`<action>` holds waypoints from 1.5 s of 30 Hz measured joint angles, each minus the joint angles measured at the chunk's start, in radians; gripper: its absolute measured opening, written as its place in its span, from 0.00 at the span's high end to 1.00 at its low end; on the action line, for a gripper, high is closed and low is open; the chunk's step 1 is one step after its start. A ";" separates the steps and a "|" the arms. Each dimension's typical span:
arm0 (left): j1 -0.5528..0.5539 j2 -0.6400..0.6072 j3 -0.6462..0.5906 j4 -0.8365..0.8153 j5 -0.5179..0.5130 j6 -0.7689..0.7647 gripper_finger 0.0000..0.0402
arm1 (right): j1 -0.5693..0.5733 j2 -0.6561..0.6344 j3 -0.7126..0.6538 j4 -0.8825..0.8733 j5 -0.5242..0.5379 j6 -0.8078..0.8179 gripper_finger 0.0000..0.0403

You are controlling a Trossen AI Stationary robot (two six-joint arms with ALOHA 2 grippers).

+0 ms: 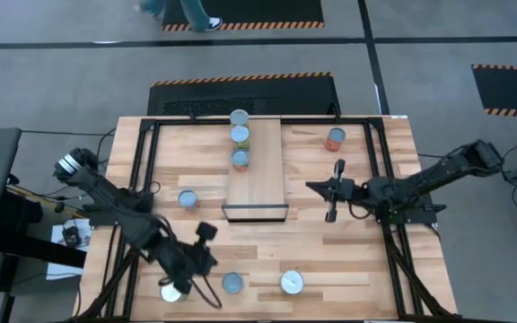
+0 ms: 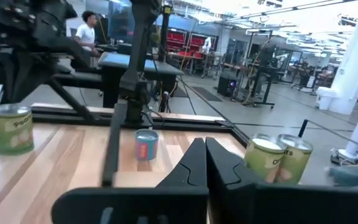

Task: Pick and place cans onto a shelf
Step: Put the canned spaghetti sauce on the shelf

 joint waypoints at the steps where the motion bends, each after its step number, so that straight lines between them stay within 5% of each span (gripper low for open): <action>1: -0.011 0.031 0.027 -0.014 0.008 0.009 0.96 | 0.027 0.014 0.000 0.009 0.032 0.000 0.99; 11: -0.069 0.292 0.185 -0.022 0.052 0.124 0.81 | 0.188 0.163 0.001 0.146 0.218 0.032 0.99; 20: -0.075 0.364 0.217 -0.022 0.053 0.134 0.75 | 0.313 0.338 0.008 0.291 0.374 0.087 0.99; 35: -0.070 0.370 0.151 0.037 0.017 0.148 0.76 | 0.429 0.410 0.109 0.307 0.479 0.004 0.99; 45: -0.049 0.369 0.150 0.052 0.073 0.184 0.98 | 0.433 0.410 0.109 0.307 0.527 -0.019 0.99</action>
